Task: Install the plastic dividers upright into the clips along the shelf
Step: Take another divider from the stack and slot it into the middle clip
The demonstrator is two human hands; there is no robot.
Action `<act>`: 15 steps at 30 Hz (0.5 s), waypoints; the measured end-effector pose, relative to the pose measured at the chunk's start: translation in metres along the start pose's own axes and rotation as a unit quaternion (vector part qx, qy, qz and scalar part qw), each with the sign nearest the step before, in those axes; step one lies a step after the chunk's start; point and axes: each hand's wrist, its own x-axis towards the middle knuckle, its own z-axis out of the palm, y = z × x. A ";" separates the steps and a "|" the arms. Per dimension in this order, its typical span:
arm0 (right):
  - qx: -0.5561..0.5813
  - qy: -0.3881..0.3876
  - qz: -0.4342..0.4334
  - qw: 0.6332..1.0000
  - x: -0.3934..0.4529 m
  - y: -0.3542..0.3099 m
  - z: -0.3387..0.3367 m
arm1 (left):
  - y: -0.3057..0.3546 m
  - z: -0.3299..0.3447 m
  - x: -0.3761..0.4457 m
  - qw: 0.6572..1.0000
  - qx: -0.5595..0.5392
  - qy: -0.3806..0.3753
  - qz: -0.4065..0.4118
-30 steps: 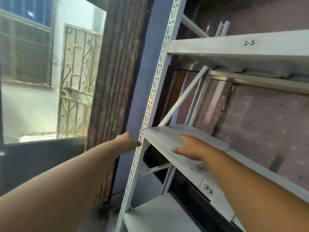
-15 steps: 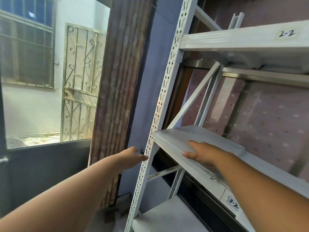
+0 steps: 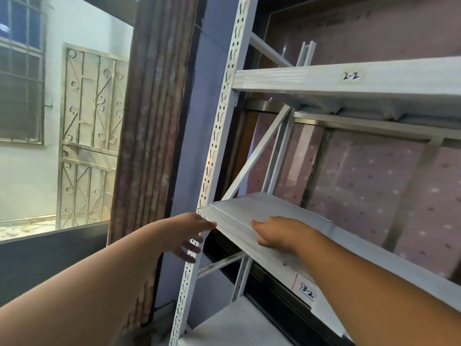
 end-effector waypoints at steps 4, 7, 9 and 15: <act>-0.006 0.054 0.013 0.998 -0.025 0.013 -0.010 | 0.030 0.017 -0.016 0.985 -0.155 -0.064 0.027; 0.002 0.085 0.020 0.996 -0.046 0.024 -0.022 | 0.054 0.047 -0.030 0.963 -0.245 -0.099 0.058; 0.000 0.101 0.022 0.995 -0.062 0.029 -0.030 | 0.068 0.071 -0.036 0.957 -0.242 -0.129 0.096; 0.038 0.136 0.029 0.990 -0.121 0.048 -0.046 | 0.095 0.149 -0.046 0.897 -0.336 -0.238 0.159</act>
